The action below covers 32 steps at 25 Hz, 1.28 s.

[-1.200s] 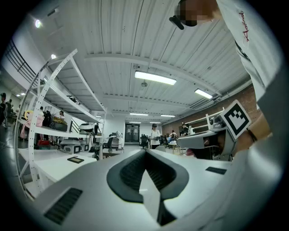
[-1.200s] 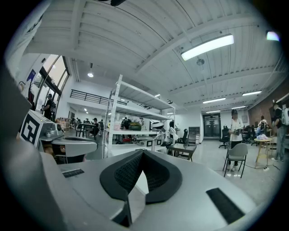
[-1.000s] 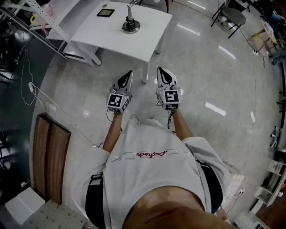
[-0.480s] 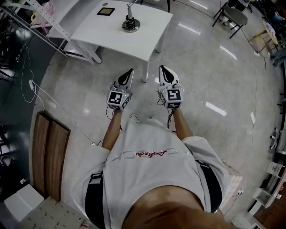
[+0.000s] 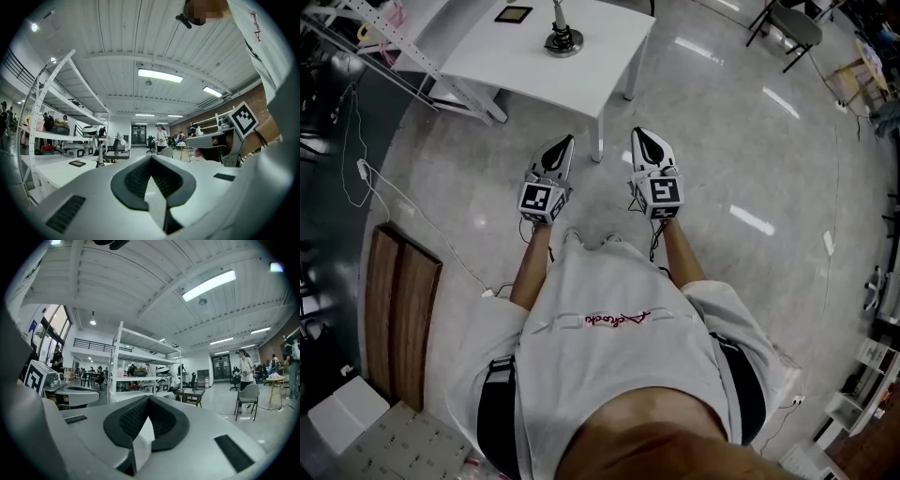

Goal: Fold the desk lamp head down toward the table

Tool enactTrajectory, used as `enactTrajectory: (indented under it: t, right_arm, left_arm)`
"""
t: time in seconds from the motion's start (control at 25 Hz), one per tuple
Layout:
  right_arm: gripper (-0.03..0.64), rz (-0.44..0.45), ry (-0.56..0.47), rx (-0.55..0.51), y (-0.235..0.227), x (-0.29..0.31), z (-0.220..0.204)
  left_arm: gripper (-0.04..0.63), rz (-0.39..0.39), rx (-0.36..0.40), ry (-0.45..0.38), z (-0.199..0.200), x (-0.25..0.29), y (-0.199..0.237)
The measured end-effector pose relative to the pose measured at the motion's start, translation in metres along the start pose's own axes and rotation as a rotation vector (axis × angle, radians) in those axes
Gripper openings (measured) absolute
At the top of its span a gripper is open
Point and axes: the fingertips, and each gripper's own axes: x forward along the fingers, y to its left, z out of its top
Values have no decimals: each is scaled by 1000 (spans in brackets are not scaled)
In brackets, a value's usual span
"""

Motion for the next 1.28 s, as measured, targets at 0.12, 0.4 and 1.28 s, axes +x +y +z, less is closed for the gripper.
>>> enactTrajectory:
  t: [0.12,0.4,1.28]
  right_arm:
    - [18,-3,7,3,-11,-6,-5]
    - [18,-3,26,10,-27,-13,-15]
    - [18,-13,13,-27,-55,63,-20]
  left_arm:
    - [28,2,4,12,-4,4,-9]
    - [28,6,13,30,-10,16,-16]
    - [28,28,14,-9,-14,79,45]
